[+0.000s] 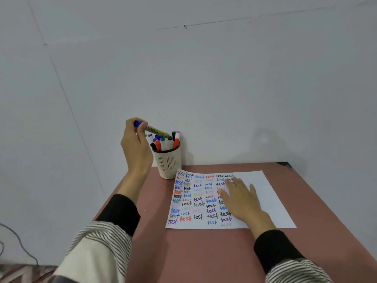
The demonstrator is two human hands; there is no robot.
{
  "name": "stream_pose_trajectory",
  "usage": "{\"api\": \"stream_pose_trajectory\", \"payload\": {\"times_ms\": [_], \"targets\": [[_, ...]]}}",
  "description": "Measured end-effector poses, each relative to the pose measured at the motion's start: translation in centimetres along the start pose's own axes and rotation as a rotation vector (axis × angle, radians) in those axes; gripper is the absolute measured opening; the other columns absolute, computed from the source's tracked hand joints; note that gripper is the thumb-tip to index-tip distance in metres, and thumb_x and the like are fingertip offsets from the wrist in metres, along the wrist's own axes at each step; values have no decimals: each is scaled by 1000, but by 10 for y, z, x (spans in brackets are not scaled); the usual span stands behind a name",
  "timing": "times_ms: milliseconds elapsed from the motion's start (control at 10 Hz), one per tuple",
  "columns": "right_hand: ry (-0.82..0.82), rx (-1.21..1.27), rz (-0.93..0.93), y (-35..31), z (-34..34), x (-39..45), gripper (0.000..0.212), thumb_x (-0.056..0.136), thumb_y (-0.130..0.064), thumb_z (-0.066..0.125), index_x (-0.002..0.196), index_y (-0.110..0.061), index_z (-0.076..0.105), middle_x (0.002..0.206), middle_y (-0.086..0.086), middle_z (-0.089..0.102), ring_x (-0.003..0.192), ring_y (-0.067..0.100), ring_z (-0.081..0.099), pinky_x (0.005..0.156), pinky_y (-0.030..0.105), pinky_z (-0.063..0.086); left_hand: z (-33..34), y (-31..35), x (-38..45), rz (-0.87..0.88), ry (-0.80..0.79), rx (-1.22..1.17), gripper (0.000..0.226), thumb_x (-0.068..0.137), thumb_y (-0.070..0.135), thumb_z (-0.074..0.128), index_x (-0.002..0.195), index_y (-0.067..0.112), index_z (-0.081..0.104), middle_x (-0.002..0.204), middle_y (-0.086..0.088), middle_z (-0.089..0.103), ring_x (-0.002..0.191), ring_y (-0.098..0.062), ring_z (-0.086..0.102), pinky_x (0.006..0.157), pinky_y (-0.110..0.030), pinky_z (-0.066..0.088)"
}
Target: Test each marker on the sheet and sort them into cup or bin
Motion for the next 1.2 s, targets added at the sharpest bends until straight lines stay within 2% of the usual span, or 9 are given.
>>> {"api": "stream_pose_trajectory", "payload": {"times_ms": [200, 300, 400, 500, 600, 700, 800, 1100, 1200], "targets": [[-18, -1, 0, 1, 1, 0, 59, 104, -46, 19, 156, -19, 12, 164, 6, 5, 151, 20, 1, 120, 47, -3, 29, -19, 17, 7, -214, 347, 22, 105, 25, 36, 108, 15, 56, 95, -3, 64, 82, -15, 57, 67, -31, 44], [-17, -11, -3, 1, 0, 1, 59, 104, -46, 19, 156, -19, 12, 164, 6, 5, 151, 20, 1, 120, 47, -3, 39, -38, 19, -69, -367, 576, 32, 105, 30, 33, 121, 18, 57, 106, -12, 62, 91, -27, 58, 69, -38, 47], [-22, -7, -1, 1, 0, 2, 59, 104, -46, 20, 156, -19, 13, 164, 5, 5, 151, 19, 1, 120, 47, -2, 47, -46, 9, -30, -521, 823, 28, 103, 20, 33, 112, 18, 59, 115, -15, 59, 105, -37, 47, 81, -43, 43], [0, 30, -7, 3, -4, 2, 55, 106, -40, 21, 155, -17, 16, 163, 4, 10, 150, 17, 3, 121, 44, -1, 51, -41, -15, 58, -440, 853, 28, 101, 22, 38, 120, 17, 58, 136, -10, 47, 119, -37, 36, 93, -48, 34], [104, 50, 29, 11, -15, 3, 49, 107, -29, 20, 154, -15, 20, 162, 2, 18, 150, 16, 8, 122, 40, 2, 56, -22, -56, 198, -334, 691, 32, 102, 25, 37, 119, 15, 62, 133, -7, 52, 117, -33, 40, 92, -46, 37], [115, 58, 58, 19, -18, 0, 49, 106, -23, 24, 154, -15, 19, 162, 3, 17, 150, 16, 9, 122, 39, 3, 70, -17, -107, 171, -520, 635, 29, 102, 24, 40, 119, 16, 62, 130, -2, 55, 122, -26, 40, 99, -39, 35], [62, 59, 79, 24, -10, -4, 49, 107, -27, 21, 155, -16, 18, 163, 3, 13, 150, 17, 6, 122, 40, 2, 82, -28, -146, -10, -742, 648, 34, 102, 28, 38, 133, 20, 52, 143, 3, 45, 133, -19, 33, 111, -34, 26], [94, 19, 69, 16, -7, -21, 50, 107, -34, 18, 155, -21, 16, 164, -1, 7, 150, 14, 2, 121, 39, 0, 94, -32, -176, -120, -1064, 736, 56, 102, 50, 23, 152, 25, 21, 162, 5, 10, 150, -18, 1, 120, -45, -1], [303, 99, 28, 7, -25, -22, 47, 106, -40, 13, 147, -31, 33, 154, -7, 37, 149, 4, 2, 120, 33, 0, 88, -22, -167, 72, -921, 738, 55, 94, 56, 35, 141, 27, 34, 154, 9, 35, 142, -18, 34, 113, -59, 23]]}}
Point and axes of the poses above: each hand's wrist, its own x-axis towards the middle knuckle, its own z-axis out of the palm, y = z × x, the point moved 4 cm from there along x, towards the middle knuckle
